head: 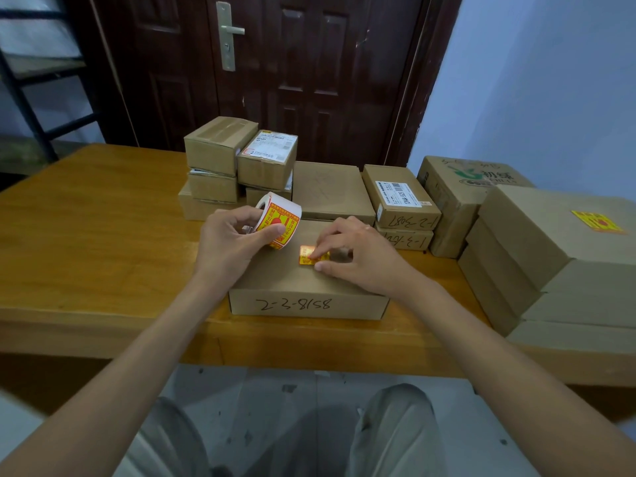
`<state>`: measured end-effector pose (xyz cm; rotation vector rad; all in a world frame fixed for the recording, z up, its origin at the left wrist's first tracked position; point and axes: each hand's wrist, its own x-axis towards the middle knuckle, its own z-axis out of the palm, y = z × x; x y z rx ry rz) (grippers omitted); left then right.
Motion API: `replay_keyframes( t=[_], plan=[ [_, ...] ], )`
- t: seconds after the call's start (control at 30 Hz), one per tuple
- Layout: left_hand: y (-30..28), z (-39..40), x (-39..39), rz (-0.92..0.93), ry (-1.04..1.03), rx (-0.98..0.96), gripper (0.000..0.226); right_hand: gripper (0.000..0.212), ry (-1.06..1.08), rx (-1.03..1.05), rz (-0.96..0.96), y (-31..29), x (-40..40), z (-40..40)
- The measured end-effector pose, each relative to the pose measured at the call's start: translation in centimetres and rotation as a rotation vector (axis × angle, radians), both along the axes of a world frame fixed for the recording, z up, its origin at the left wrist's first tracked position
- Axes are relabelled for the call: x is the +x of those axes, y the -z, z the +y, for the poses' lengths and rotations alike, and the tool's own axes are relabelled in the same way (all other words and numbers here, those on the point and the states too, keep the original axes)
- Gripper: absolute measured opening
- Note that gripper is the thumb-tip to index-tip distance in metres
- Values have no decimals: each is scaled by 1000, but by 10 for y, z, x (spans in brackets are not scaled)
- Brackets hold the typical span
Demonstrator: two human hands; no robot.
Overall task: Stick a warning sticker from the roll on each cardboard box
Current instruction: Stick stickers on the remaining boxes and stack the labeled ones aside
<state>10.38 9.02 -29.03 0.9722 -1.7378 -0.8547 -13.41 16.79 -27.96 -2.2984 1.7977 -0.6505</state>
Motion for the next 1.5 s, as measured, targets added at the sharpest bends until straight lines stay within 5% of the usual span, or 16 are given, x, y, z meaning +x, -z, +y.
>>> replay_keyframes(
  t=[0.3,0.5,0.67,0.8,0.97,1.17,1.5],
  plan=[
    [2,-1,2,4,-5,8,38,61,4,87,156,2,7,25],
    [1,6,0,22,-9,35,28,58,-22,124,305,8,9,36],
    [2,5,8,110,-4,71,29,52,301,-97,-175,17,-2,48],
    [8,1,17,227,-49,145,26,53,590,130,-565,21,-5,57],
    [18,10,12,407,-100,308,25,52,589,184,-635,21,7,61],
    [17,33,5,540,-46,380,29,51,609,104,-963,21,18,68],
    [-95,48,-19,634,-4,330,19,41,644,-34,-1059,-73,-2,81]
  ],
)
